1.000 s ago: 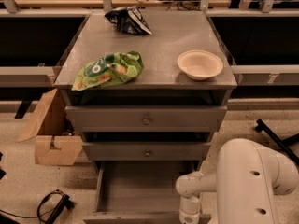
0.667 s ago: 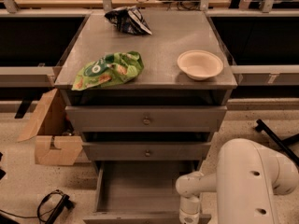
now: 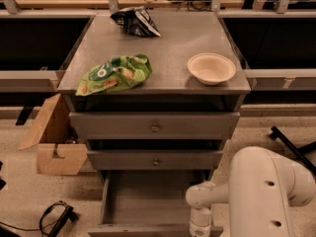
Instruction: Open bottom drawer
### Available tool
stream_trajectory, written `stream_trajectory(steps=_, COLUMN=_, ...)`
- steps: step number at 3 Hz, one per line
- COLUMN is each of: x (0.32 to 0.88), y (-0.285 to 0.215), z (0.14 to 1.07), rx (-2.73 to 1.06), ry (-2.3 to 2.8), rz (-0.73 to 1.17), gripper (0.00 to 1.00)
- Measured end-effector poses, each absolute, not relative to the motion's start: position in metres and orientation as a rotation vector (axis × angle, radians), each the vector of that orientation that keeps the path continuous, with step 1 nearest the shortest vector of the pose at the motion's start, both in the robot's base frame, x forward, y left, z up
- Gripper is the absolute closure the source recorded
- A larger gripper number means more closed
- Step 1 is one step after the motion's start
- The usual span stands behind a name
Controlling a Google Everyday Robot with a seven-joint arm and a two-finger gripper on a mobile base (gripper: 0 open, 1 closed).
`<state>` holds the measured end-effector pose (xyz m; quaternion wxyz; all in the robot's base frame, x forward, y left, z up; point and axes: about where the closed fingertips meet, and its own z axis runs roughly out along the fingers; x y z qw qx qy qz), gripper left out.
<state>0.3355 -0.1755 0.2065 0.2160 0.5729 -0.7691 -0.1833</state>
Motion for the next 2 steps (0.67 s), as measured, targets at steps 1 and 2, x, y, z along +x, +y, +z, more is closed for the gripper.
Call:
stream_trajectory(steps=1, x=0.3414, y=-0.1781, z=0.2110, rx=1.604, ry=-2.136, rz=-0.499, gripper=0.00)
stream_trajectory(steps=2, x=0.3452, y=-0.1781, z=0.2102, rx=1.604, ry=-2.136, rz=-0.499, gripper=0.00)
